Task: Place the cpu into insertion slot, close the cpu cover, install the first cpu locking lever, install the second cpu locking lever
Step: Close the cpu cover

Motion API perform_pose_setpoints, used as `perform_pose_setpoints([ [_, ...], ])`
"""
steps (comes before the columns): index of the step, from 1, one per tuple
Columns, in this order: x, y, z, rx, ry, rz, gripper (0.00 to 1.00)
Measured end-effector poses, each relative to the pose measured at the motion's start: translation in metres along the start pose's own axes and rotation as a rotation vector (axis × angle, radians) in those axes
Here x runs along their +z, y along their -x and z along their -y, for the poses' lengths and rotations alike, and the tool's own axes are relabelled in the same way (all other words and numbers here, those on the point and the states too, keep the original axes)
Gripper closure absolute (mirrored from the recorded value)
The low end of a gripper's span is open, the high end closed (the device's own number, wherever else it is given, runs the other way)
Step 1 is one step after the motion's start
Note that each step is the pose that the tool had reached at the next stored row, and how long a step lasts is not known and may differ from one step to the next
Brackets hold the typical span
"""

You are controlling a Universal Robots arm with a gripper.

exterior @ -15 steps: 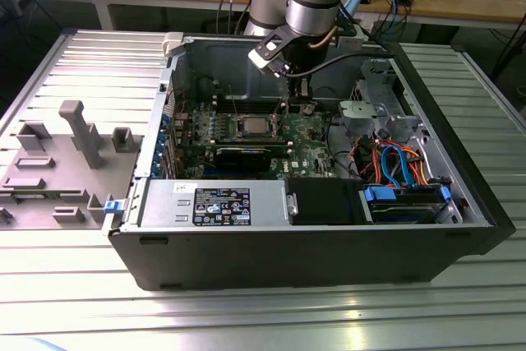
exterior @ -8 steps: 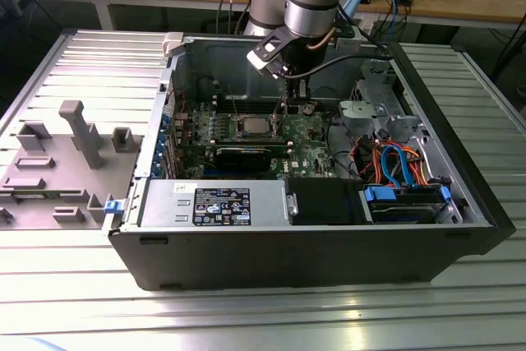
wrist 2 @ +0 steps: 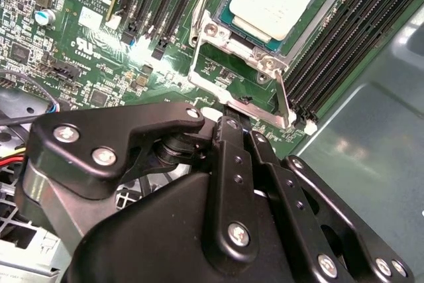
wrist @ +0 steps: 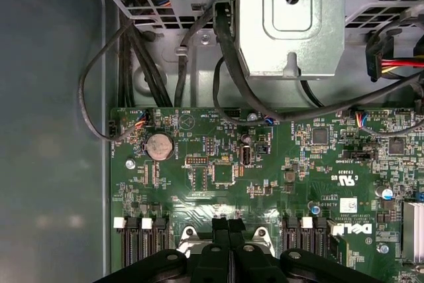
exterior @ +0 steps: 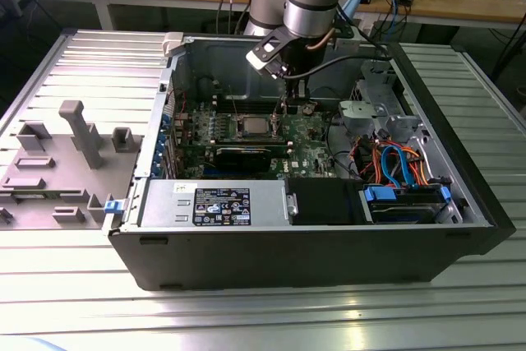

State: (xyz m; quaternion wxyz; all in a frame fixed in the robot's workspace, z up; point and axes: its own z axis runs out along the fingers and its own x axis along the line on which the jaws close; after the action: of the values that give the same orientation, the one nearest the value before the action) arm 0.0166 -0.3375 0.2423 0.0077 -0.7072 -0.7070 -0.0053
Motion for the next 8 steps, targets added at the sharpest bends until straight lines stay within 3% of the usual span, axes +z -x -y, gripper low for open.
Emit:
perform_pose_setpoints([
  [8, 0.0006, 0.0000, 0.0015, 0.000, -0.0020, -0.0006, 0.89],
])
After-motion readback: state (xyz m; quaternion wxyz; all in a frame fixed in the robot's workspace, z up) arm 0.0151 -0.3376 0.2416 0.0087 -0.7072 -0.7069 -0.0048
